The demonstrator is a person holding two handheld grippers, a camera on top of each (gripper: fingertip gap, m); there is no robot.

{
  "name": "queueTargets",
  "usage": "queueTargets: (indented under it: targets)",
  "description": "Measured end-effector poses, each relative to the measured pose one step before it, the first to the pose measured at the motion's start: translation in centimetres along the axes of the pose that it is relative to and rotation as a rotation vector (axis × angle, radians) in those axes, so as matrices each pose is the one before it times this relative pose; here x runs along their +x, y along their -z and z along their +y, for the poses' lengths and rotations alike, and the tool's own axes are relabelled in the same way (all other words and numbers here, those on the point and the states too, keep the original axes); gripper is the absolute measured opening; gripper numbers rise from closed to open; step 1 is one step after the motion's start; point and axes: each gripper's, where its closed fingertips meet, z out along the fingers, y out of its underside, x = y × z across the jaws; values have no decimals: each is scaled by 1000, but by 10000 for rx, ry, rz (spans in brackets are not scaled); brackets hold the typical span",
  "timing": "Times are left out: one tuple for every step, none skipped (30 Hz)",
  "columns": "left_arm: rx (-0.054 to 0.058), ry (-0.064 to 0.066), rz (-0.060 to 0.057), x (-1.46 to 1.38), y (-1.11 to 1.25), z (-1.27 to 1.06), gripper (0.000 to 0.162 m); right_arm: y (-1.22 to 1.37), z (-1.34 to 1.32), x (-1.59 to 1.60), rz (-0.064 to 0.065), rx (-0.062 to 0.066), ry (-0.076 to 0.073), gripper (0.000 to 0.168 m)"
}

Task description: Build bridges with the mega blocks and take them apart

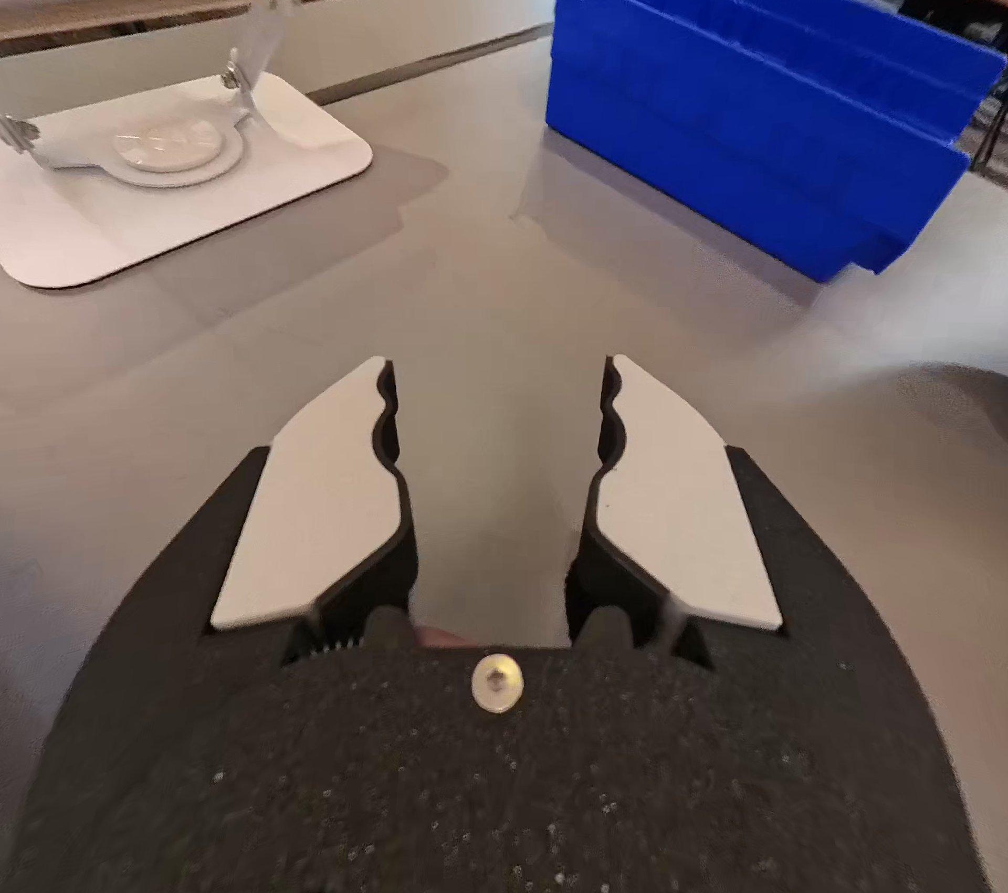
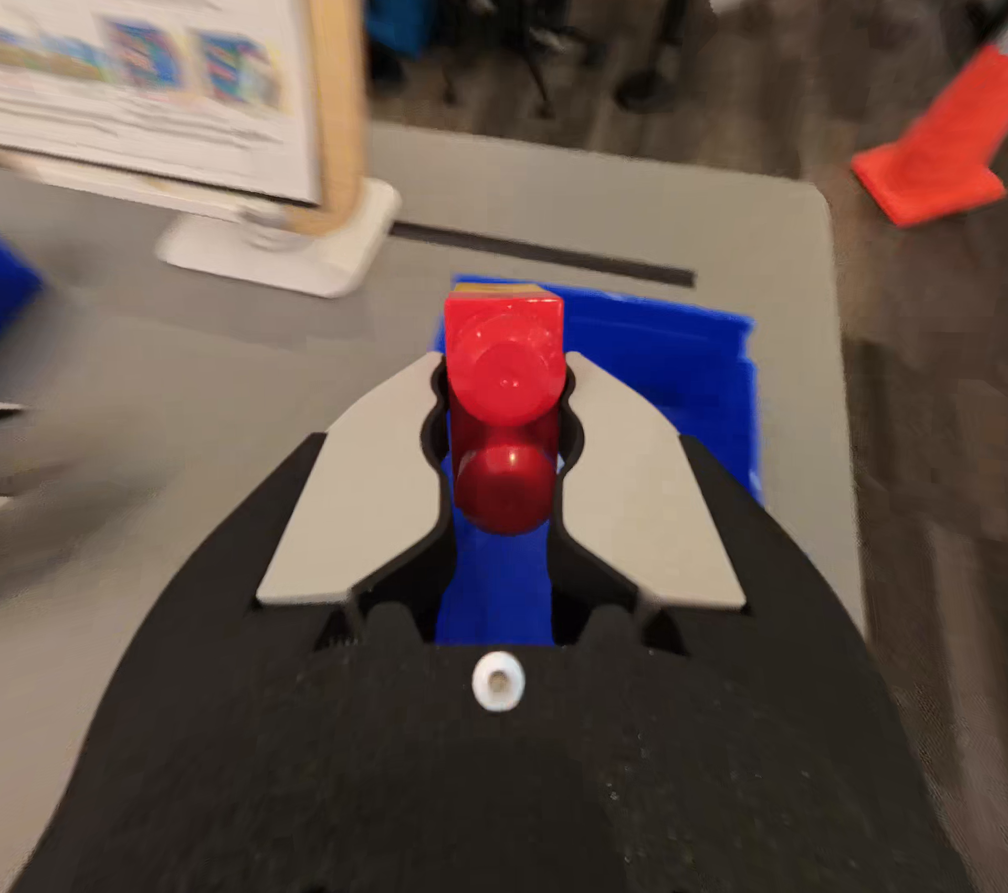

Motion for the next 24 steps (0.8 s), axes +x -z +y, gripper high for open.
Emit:
queueTargets:
  targets:
    - [99,46,-59,-335,69,-173,71,-1275,1012,1963,456,-713,-74,37]
    - [40,-41,-56,-257,22,-74,71,-1491,963,1729,365,-696,-105,37]
    - [9,-114,-82,-208,-26,8,71,-1643,990,1542,305,-731,-133,37]
    - [-4,-167,-119,-184,-44,48,70,-1617,982,1242,184,-793,-166,37]
    - [-5,-187,-173,-193,-39,65,70,-1506,671,887,82,-591,-163,37]
    - [5,-180,-166,-139,-10,24,69,-1376,419,484,-19,-461,-72,37]
    - [-4,-164,-64,33,-1,13,68,-1289,243,423,85,-349,-15,37]
    - [-4,-131,1,145,21,-3,68,-1182,360,363,200,-460,73,37]
    - [19,-102,9,175,29,-36,68,-1078,288,180,198,-436,187,37]
    - [1,-87,23,191,20,-13,68,-990,249,72,176,-428,142,37]
    - [-61,-72,55,230,-23,71,68,-877,110,85,203,-360,107,37]
    - [-97,-41,67,214,-37,130,69,-747,-119,69,181,-203,66,37]
    - [-109,2,81,210,-35,142,70,-638,-113,46,141,-203,26,37]
    - [-125,39,127,237,-13,144,70,-547,-80,173,188,-209,-9,37]
    - [-102,64,131,199,6,97,70,-434,-71,155,151,-171,-44,37]
    - [-48,68,97,130,19,42,70,-333,-150,5,33,-69,-35,37]
    - [-54,47,55,52,11,65,70,-289,-59,-79,-56,-80,-98,37]
    - [-68,22,24,-20,-4,92,71,-223,-66,-163,-113,-31,-83,37]
    - [-49,33,1,-83,-6,71,72,-179,5,-83,-63,-33,-79,37]
    - [-56,71,32,-56,-13,83,73,-148,104,-98,-65,-79,-47,37]
    - [-65,105,61,-30,-26,91,74,-116,130,-110,-66,-71,-25,37]
    - [-66,118,80,3,-47,88,75,-103,147,-126,-82,-66,-44,37]
    - [-67,110,97,59,-58,82,76,-102,179,-86,-74,-86,-47,37]
    - [-78,100,45,17,-84,101,77,-141,151,-31,-34,-80,-18,37]
